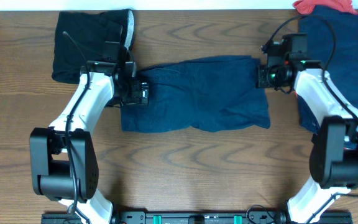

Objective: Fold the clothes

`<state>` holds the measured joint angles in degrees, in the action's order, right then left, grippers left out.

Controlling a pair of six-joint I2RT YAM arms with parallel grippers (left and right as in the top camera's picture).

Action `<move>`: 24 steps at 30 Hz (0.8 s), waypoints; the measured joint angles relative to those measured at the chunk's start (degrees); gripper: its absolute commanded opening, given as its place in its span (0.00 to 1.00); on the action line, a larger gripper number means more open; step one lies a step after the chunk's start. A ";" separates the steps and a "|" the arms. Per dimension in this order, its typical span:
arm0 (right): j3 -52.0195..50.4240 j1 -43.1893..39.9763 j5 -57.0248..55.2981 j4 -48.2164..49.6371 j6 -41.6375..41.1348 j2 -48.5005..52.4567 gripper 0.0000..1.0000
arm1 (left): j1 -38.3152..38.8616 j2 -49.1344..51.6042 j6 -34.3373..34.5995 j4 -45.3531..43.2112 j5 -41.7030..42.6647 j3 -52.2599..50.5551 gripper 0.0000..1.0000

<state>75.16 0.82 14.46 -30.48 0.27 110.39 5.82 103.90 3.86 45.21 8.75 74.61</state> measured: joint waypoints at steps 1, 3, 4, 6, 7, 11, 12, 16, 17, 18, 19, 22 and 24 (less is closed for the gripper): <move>0.00 0.00 -0.20 -0.02 0.00 0.90 0.03 | -0.09 -0.20 0.50 0.09 -0.63 0.00 0.98; 0.00 0.15 -0.50 -0.02 0.00 2.10 0.03 | -0.09 -0.98 1.05 0.22 -2.10 0.00 0.98; 0.00 0.24 -0.63 -0.07 0.02 2.54 0.04 | -0.09 -1.53 1.33 0.17 -2.80 0.00 0.98; 0.00 0.55 -0.85 -0.11 0.02 3.17 0.06 | -0.11 -2.49 1.77 -0.15 -3.48 0.00 0.98; 0.00 0.76 -0.87 -0.13 0.02 3.54 0.07 | -0.11 -2.84 1.95 -0.28 -3.74 0.00 0.98; 0.00 1.79 -1.07 -0.24 0.13 5.05 0.10 | -0.72 -3.19 2.14 -0.22 -4.42 0.00 0.98; 0.00 2.08 -1.09 -0.22 0.20 5.53 0.10 | -1.07 -3.19 2.14 -0.22 -4.46 0.00 0.98; 0.11 2.49 -1.44 -0.09 0.22 6.69 0.16 | -2.80 -3.19 1.16 -0.24 -3.80 0.00 0.98; 0.11 2.47 -1.27 -0.09 0.17 6.73 0.16 | -3.08 -3.19 0.24 -0.22 -2.99 0.00 0.98; 0.13 2.47 -1.25 -0.11 0.22 6.73 0.18 | -3.65 -3.19 -0.81 -0.24 -2.21 0.00 0.98; 0.13 2.49 -1.20 -0.15 0.24 6.73 0.19 | -4.07 -3.17 -2.01 -0.24 -1.33 0.00 0.98; 0.20 2.54 -0.96 -0.33 0.35 6.73 0.21 | -5.14 -2.75 -5.40 -0.31 0.37 0.00 0.98; 0.28 2.64 -1.01 -0.55 0.35 6.73 0.22 | -5.79 -1.86 -7.10 -0.52 1.18 0.00 0.98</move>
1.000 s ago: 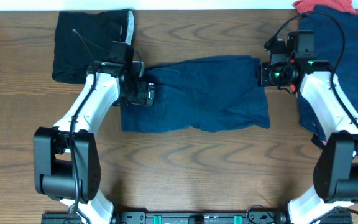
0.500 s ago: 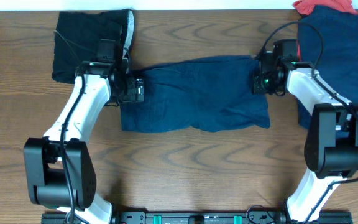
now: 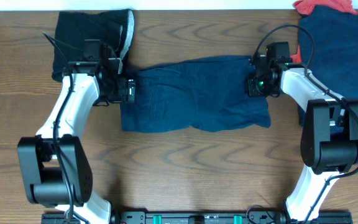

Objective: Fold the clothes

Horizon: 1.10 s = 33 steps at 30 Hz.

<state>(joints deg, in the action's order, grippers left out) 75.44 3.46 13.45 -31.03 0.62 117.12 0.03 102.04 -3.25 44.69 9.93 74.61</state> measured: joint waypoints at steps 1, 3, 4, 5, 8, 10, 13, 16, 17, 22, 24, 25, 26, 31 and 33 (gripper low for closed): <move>0.04 0.04 -0.02 -0.20 0.02 0.00 0.22 | -0.31 0.66 -0.72 -0.11 0.24 0.00 0.98; 0.15 0.04 0.00 -0.48 0.02 0.00 0.23 | -1.03 2.82 -1.88 -0.37 0.66 0.00 0.98; 0.17 0.04 0.00 -0.57 0.04 0.00 0.24 | -1.22 3.74 -2.27 -0.57 0.90 0.00 0.98; 0.17 0.04 0.02 -0.59 0.04 0.00 0.24 | -1.51 4.92 -2.82 -0.81 1.42 0.00 0.98; 0.22 0.07 0.02 -0.61 0.04 0.00 0.24 | -1.95 8.17 -3.89 -1.29 3.34 0.00 0.98; 0.22 0.07 0.02 -0.63 0.04 0.00 0.24 | -1.97 9.53 -4.37 -1.53 4.24 0.00 0.98; 0.22 0.07 0.02 -0.63 0.04 0.00 0.24 | -1.97 10.86 -4.63 -1.90 5.18 0.00 0.98; 0.22 0.07 0.04 -0.63 0.02 0.00 0.24 | -1.97 11.58 -4.76 -2.34 5.60 0.02 0.98; 0.24 0.07 0.04 -0.63 0.02 0.00 0.24 | -1.97 11.61 -4.76 -2.64 6.25 0.02 0.98; 0.24 0.07 0.02 -0.66 0.04 0.00 0.25 | -1.97 11.78 -4.83 -4.07 9.14 0.11 1.00; 0.24 0.07 0.00 -0.66 0.04 0.00 0.25 | -1.99 11.96 -4.96 -4.94 10.95 0.26 0.95; 0.24 0.07 -0.02 -0.68 0.02 0.00 0.24 | -1.97 12.15 -5.18 -5.27 11.80 0.35 0.90; 0.24 0.07 -0.02 -0.70 0.04 0.00 0.25 | -2.01 12.33 -5.16 -5.55 12.70 0.44 0.84; 0.26 0.07 -0.09 -0.79 0.04 0.00 0.24 | -2.21 13.81 -5.53 -5.90 15.78 0.92 0.41; 0.26 0.07 -0.15 -0.83 0.04 0.00 0.24 | -2.25 14.43 -5.70 -6.08 16.57 0.98 0.28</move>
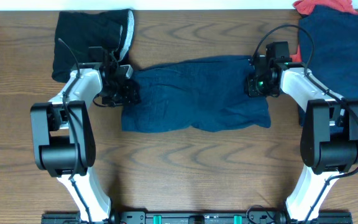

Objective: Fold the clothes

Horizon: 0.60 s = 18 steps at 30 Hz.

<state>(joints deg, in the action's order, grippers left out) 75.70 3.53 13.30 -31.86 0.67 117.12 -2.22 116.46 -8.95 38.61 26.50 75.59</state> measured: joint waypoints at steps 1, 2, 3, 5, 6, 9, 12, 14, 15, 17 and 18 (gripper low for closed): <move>0.00 0.00 -0.02 0.00 0.00 0.00 0.24 | -0.04 0.20 -0.26 -0.09 0.33 0.02 0.19; 0.00 0.00 -0.07 -0.02 0.00 0.00 0.24 | -0.04 0.39 0.07 -0.04 0.57 0.02 0.09; 0.00 0.00 -0.07 -0.02 -0.02 0.00 0.24 | -0.04 0.48 -0.02 -0.09 0.59 0.00 0.06; 0.00 0.00 -0.09 -0.04 0.00 0.00 0.23 | -0.02 0.83 -0.11 -0.13 1.03 -0.02 0.06; 0.02 0.00 -0.11 -0.04 -0.02 0.00 0.23 | -0.04 0.83 -0.09 -0.09 1.20 -0.02 0.06; 0.02 0.00 -0.28 -0.17 -0.02 0.00 0.22 | -0.04 0.76 -0.09 0.44 1.27 -0.02 0.06; 0.11 -0.02 -0.33 -0.68 -0.02 0.00 0.21 | -0.04 0.09 -0.07 2.80 0.59 -0.07 0.06; 0.20 0.00 -0.31 -1.31 0.00 0.00 0.21 | -0.04 -1.18 -0.07 4.50 -0.57 -0.31 0.06; 0.26 0.00 -0.28 -1.62 0.00 0.00 0.20 | -0.04 -2.23 -0.09 5.33 -1.40 -0.46 0.06; 0.35 0.00 -0.22 -2.64 0.00 0.00 0.18 | -0.04 -5.09 -0.07 6.71 -3.17 -0.72 0.06; 0.37 0.00 -0.07 -2.97 0.02 0.00 0.17 | -0.02 -6.58 -0.07 7.28 -3.98 -0.74 0.06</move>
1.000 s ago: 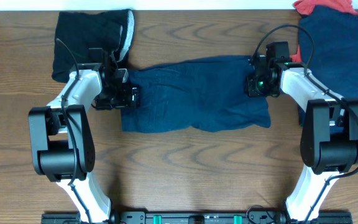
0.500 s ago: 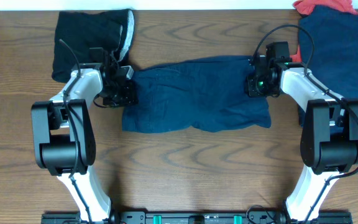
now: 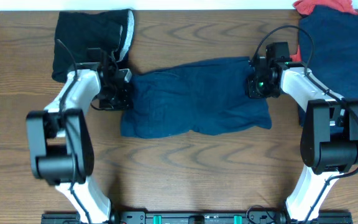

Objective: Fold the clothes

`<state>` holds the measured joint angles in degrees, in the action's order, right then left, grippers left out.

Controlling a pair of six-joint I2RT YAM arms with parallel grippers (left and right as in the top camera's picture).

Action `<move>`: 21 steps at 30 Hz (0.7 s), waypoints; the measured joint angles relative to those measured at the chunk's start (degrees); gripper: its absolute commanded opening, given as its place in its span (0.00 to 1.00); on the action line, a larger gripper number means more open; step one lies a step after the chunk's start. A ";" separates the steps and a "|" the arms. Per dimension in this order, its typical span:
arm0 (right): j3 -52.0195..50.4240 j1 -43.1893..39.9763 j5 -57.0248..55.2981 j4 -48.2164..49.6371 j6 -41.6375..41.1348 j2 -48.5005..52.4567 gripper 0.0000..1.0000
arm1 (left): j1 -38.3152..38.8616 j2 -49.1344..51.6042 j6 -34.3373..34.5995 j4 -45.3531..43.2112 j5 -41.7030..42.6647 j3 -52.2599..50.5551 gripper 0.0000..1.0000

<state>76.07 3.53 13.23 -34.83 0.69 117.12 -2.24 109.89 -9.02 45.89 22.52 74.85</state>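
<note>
A dark blue garment point(image 3: 194, 96) lies flat across the middle of the table in the overhead view. At its left edge, near the upper left corner, my left gripper point(image 3: 125, 93) is shut on the cloth, which is bunched there. My right gripper point(image 3: 253, 84) sits at the garment's upper right corner, its fingers down on the cloth and mostly hidden under the wrist, shut on that edge.
A folded black garment point(image 3: 86, 40) lies at the back left, just behind the left arm. A blue cloth point(image 3: 344, 56) with a red one point(image 3: 325, 6) on top fills the back right corner. Bare wooden table point(image 3: 185, 174) stretches along the front.
My left gripper has shifted slightly left and closed in on the garment's left edge. The cloth there is now bunched and its lower left edge sags lower. The right gripper has not moved.
Both grippers first stood over the garment, the left inside its left edge, the right beside the upper right corner. Then the left was further back and left, and the right was on its corner, where it stayed. The left then settled on the left edge and gripped it.
</note>
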 measured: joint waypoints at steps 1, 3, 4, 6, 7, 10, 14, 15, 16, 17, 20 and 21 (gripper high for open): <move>0.04 0.00 0.26 -0.55 -0.04 0.00 0.15 | 0.00 -1.55 -0.02 0.44 -0.74 0.00 0.06; 0.04 0.02 1.14 -1.51 -0.04 0.00 0.12 | -0.02 -5.42 -0.02 0.96 -2.16 0.00 0.06; 0.04 0.09 1.68 -1.95 -0.04 0.00 0.11 | -0.04 -6.93 -0.04 1.20 -2.54 0.00 0.06; 0.04 0.24 2.60 -2.80 -0.02 0.00 0.08 | -0.31 -10.10 -0.02 1.88 -3.32 0.00 0.06; 0.04 0.42 2.97 -3.32 -0.04 0.00 0.07 | -0.66 -11.63 -0.04 2.23 -3.65 0.00 0.06; 0.04 1.05 3.93 -4.00 -0.02 0.11 0.06 | -1.66 -14.19 -0.04 2.86 -4.31 0.00 0.06; 0.04 2.71 4.35 -4.72 -0.07 0.15 0.04 | -2.27 -15.28 -0.31 3.23 -6.03 0.00 0.06; 0.04 3.15 4.33 -4.76 -0.13 0.15 0.04 | -2.27 -15.28 -0.33 3.26 -6.56 0.00 0.06; 0.04 3.61 4.35 -4.79 -0.20 0.15 0.03 | -2.27 -15.28 -0.42 3.26 -7.10 -0.04 0.06; 0.04 4.02 4.31 -4.79 -0.24 0.15 0.02 | -2.32 -15.28 -0.48 3.28 -7.85 -0.04 0.06; 0.04 5.51 4.15 -4.72 -0.50 0.15 0.01 | -2.75 -15.28 -0.52 3.32 -9.84 -0.02 0.06; 0.04 5.97 4.20 -4.66 -0.70 0.15 0.01 | -2.99 -15.28 -0.66 3.32 -10.45 -0.04 0.06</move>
<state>76.12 9.50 17.43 -39.48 -0.01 117.27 -5.23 94.61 -9.67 49.21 12.08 74.81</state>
